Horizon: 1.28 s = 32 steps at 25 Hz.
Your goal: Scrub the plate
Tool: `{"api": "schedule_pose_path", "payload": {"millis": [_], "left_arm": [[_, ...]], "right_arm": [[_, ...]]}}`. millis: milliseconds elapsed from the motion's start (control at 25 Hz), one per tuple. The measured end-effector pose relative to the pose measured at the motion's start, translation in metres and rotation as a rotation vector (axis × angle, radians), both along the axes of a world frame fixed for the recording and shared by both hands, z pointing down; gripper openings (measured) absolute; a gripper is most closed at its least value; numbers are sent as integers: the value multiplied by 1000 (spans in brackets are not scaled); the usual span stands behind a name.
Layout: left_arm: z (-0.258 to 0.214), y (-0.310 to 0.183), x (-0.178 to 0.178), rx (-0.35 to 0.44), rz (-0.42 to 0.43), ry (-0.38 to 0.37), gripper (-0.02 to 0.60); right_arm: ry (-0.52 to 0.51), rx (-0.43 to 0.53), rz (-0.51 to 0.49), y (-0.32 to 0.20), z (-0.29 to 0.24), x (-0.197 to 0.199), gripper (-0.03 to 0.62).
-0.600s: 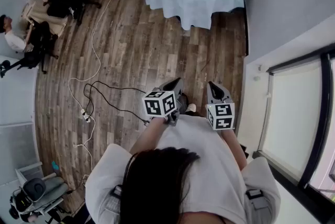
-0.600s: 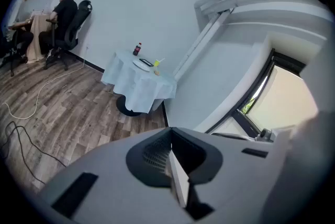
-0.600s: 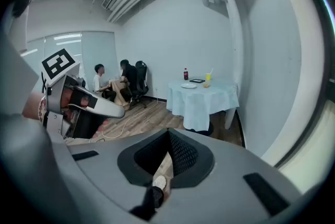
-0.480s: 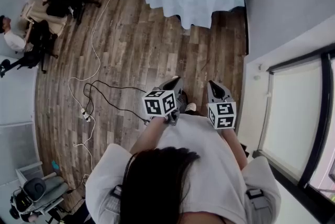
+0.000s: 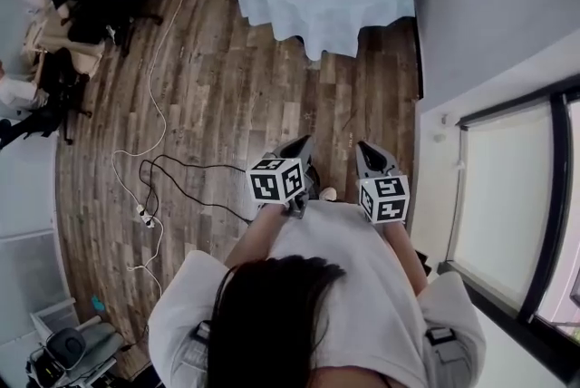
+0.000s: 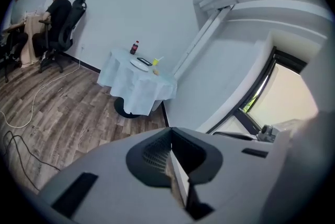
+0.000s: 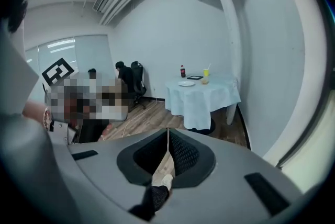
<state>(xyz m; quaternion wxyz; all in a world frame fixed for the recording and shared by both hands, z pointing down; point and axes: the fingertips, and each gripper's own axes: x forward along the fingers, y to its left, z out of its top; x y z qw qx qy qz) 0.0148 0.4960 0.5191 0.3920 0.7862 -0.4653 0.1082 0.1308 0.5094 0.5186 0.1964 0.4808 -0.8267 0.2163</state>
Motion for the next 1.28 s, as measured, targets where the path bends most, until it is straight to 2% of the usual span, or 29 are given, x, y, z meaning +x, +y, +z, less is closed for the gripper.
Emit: {"api": "schedule_pose_path", "payload": {"millis": [200, 520, 840, 1080, 1280], "left_arm": [[-4, -38, 3, 4, 42, 10, 9], [-8, -110, 3, 17, 108, 18, 9], [-17, -180, -7, 78, 218, -21, 9], [-16, -217, -23, 80, 251, -29, 11], [-16, -239, -37, 75, 238, -25, 9]], "right_arm": [[-83, -32, 54, -37, -7, 2, 35], [-87, -30, 70, -106, -12, -13, 36], [-97, -34, 96, -170, -10, -37, 37], [-86, -5, 157, -205, -13, -50, 37], [-108, -17, 176, -221, -13, -54, 37]]}}
